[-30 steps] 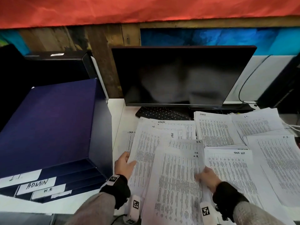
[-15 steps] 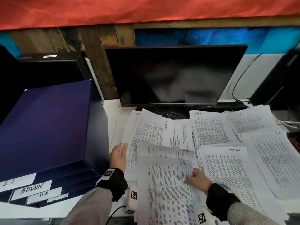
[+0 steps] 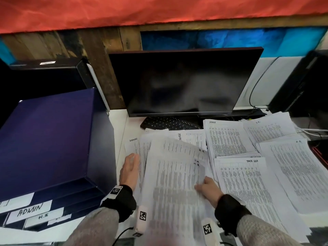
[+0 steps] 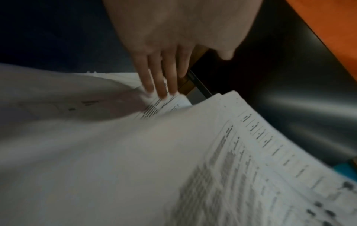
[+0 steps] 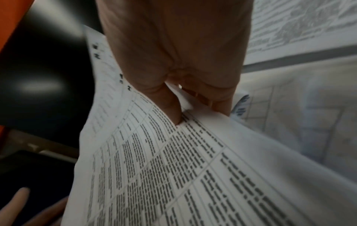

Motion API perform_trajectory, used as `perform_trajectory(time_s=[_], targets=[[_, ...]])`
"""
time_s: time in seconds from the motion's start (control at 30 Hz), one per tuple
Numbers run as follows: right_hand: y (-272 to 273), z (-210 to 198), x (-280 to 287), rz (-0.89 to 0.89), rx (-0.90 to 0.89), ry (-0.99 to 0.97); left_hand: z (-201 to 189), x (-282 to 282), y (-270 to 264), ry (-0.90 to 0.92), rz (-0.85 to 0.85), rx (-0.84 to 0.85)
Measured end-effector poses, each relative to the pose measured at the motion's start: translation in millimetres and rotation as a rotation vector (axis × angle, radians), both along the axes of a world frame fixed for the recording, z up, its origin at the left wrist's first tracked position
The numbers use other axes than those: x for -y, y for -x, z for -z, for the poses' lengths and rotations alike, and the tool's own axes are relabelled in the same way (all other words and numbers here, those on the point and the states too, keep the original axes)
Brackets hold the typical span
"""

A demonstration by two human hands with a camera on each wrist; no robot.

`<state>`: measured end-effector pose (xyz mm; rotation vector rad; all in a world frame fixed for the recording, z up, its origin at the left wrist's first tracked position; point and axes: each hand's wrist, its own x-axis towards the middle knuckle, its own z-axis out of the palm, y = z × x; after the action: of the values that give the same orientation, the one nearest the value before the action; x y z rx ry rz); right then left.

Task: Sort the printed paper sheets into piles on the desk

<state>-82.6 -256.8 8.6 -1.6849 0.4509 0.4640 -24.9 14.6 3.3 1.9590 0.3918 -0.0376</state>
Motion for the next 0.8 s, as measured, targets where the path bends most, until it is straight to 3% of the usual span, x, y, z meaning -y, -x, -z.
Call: perform_trajectory(time_s=[0.1, 0.23, 0.3, 0.37, 0.43, 0.6, 0.8], targets=[[-9, -1, -18, 0.005, 0.016, -0.094, 1, -2, 9, 0.213, 0.081, -0.15], [-24, 9, -34, -0.197, -0.044, -0.153, 15, -16, 10, -0.033, 0.105, -0.254], [-38, 20, -30, -0.1, -0.005, -0.015, 17, -20, 12, -0.098, 0.058, -0.264], [-58, 34, -16, 0.11, 0.048, 0.189, 16, -22, 13, -0.135, 0.016, -0.27], [-76, 44, 2, 0.272, 0.021, 0.271, 17, -22, 13, -0.152, 0.011, -0.282], [-96, 44, 20, 0.244, -0.141, 0.075, 20, -22, 10, -0.167, 0.017, -0.311], [-94, 35, 6, 0.358, -0.042, 0.038, 18, -21, 8, -0.154, 0.008, -0.305]])
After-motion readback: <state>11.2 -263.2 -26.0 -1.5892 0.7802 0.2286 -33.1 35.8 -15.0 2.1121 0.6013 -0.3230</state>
